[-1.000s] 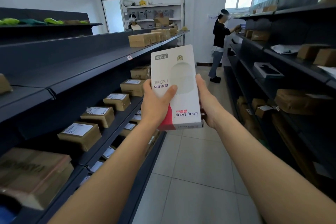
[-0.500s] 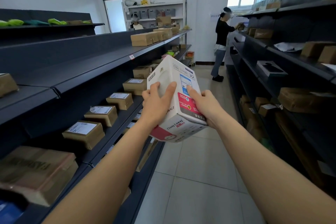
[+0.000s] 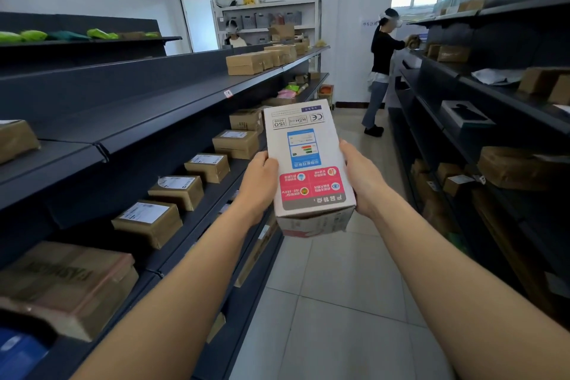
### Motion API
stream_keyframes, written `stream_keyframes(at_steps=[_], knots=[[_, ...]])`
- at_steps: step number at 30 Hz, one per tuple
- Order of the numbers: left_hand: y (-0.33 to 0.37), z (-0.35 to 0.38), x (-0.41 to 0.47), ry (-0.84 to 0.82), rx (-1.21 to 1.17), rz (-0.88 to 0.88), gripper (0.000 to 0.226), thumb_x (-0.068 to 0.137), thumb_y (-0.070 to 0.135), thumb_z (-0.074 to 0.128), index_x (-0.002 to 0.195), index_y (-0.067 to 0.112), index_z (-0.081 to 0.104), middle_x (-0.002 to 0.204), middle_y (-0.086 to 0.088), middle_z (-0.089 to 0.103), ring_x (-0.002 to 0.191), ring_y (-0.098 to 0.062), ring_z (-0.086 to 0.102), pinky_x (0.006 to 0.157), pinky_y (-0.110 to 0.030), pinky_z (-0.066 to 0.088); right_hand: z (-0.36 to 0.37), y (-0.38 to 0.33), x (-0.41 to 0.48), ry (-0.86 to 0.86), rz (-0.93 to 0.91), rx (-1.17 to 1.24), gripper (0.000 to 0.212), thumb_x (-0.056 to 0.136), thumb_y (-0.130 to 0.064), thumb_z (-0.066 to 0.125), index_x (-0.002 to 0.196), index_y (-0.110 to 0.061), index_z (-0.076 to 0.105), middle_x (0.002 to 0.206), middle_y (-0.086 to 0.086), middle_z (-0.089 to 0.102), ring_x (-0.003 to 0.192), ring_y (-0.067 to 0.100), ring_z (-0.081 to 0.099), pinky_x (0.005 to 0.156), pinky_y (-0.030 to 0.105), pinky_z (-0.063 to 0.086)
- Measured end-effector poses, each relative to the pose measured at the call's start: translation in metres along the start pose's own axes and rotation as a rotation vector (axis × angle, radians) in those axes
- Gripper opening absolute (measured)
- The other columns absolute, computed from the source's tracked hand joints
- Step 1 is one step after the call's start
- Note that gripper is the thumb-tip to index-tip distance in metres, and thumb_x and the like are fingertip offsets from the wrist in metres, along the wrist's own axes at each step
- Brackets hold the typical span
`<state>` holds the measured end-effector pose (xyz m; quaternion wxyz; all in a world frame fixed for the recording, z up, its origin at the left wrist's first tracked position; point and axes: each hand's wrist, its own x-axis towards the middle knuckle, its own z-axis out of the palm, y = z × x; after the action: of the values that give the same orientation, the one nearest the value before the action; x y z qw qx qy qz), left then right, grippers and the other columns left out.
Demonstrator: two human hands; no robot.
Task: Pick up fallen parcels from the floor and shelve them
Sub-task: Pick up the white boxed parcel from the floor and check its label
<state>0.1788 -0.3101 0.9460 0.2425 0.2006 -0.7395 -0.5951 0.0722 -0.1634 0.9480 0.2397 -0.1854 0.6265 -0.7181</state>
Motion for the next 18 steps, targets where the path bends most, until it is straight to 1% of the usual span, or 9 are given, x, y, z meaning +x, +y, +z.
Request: stream_keyframes(at_steps=[2, 3, 6, 8, 10, 12, 15, 17, 18], knots=[[-0.001, 0.004, -0.001, 0.055, 0.032, 0.019, 0.019, 0.102, 0.023, 0.034, 0.111, 0.016, 0.049, 0.097, 0.0, 0.068, 0.073, -0.009, 0.07, 0.052, -0.021, 0.051, 0.004, 0.0, 0.001, -0.003, -0.041, 0.011, 0.013, 0.101, -0.041, 0.047, 0.098, -0.035, 0.059, 0.066, -0.007, 0.076, 0.06, 0.015, 0.075, 0.049, 0.026, 0.06], [0.0, 0.005, 0.0, 0.081, 0.051, 0.042, 0.018, 0.102, 0.024, 0.033, 0.111, 0.018, 0.047, 0.098, 0.001, 0.067, 0.077, -0.01, 0.069, 0.056, -0.023, 0.052, 0.006, 0.001, 0.001, -0.008, -0.049, 0.006, 0.012, 0.1, -0.041, 0.048, 0.102, -0.036, 0.058, 0.067, -0.007, 0.076, 0.061, 0.014, 0.075, 0.05, 0.026, 0.059], [0.004, 0.003, 0.001, 0.114, 0.071, 0.111, 0.022, 0.102, 0.027, 0.033, 0.123, 0.024, 0.039, 0.098, 0.006, 0.065, 0.083, -0.013, 0.069, 0.068, -0.032, 0.059, 0.013, 0.006, 0.001, -0.012, -0.037, -0.028, 0.03, 0.098, -0.05, 0.046, 0.115, -0.028, 0.058, 0.073, -0.007, 0.077, 0.07, 0.016, 0.077, 0.074, 0.034, 0.061], [0.005, 0.002, 0.001, 0.104, 0.042, 0.124, 0.031, 0.101, 0.028, 0.037, 0.132, 0.025, 0.034, 0.101, 0.007, 0.065, 0.085, -0.014, 0.071, 0.071, -0.034, 0.061, 0.014, 0.008, -0.001, -0.068, 0.001, -0.012, 0.046, 0.094, -0.062, 0.043, 0.109, -0.023, 0.063, 0.08, -0.003, 0.08, 0.075, 0.019, 0.078, 0.066, 0.032, 0.062], [0.002, 0.002, -0.001, 0.1, 0.017, 0.138, 0.037, 0.101, 0.03, 0.04, 0.136, 0.027, 0.029, 0.1, 0.011, 0.063, 0.081, -0.01, 0.071, 0.063, -0.026, 0.059, 0.013, 0.006, -0.003, -0.106, 0.043, -0.01, 0.054, 0.089, -0.071, 0.042, 0.105, -0.026, 0.067, 0.088, 0.0, 0.08, 0.078, 0.021, 0.078, 0.056, 0.029, 0.06], [-0.002, 0.004, -0.003, 0.107, 0.023, 0.155, 0.043, 0.101, 0.033, 0.043, 0.139, 0.029, 0.023, 0.105, 0.011, 0.061, 0.081, -0.007, 0.071, 0.059, -0.02, 0.057, 0.014, 0.004, -0.004, -0.113, 0.079, -0.024, 0.057, 0.086, -0.074, 0.042, 0.104, -0.027, 0.068, 0.088, 0.001, 0.08, 0.078, 0.022, 0.078, 0.053, 0.028, 0.059], [-0.004, 0.006, -0.004, 0.131, 0.144, 0.175, 0.051, 0.101, 0.036, 0.041, 0.145, 0.031, 0.015, 0.135, -0.001, 0.042, 0.093, -0.013, 0.064, 0.072, -0.03, 0.057, 0.015, 0.003, -0.005, -0.095, 0.135, -0.057, 0.064, 0.084, -0.078, 0.041, 0.108, -0.025, 0.068, 0.091, 0.003, 0.08, 0.08, 0.024, 0.078, 0.055, 0.03, 0.059], [0.0, 0.006, -0.004, 0.123, 0.257, 0.164, 0.05, 0.101, 0.038, 0.039, 0.145, 0.028, 0.019, 0.141, -0.002, 0.026, 0.09, -0.009, 0.058, 0.068, -0.025, 0.053, 0.016, 0.003, -0.005, -0.09, 0.162, -0.076, 0.069, 0.083, -0.079, 0.038, 0.112, -0.024, 0.068, 0.095, 0.005, 0.08, 0.083, 0.027, 0.078, 0.058, 0.031, 0.06], [0.002, 0.006, -0.003, 0.112, 0.298, 0.155, 0.047, 0.101, 0.037, 0.038, 0.144, 0.026, 0.023, 0.141, -0.002, 0.022, 0.091, -0.009, 0.056, 0.07, -0.027, 0.053, 0.016, 0.004, -0.005, -0.087, 0.172, -0.086, 0.07, 0.083, -0.08, 0.038, 0.113, -0.024, 0.068, 0.096, 0.006, 0.08, 0.084, 0.028, 0.077, 0.059, 0.031, 0.06]])
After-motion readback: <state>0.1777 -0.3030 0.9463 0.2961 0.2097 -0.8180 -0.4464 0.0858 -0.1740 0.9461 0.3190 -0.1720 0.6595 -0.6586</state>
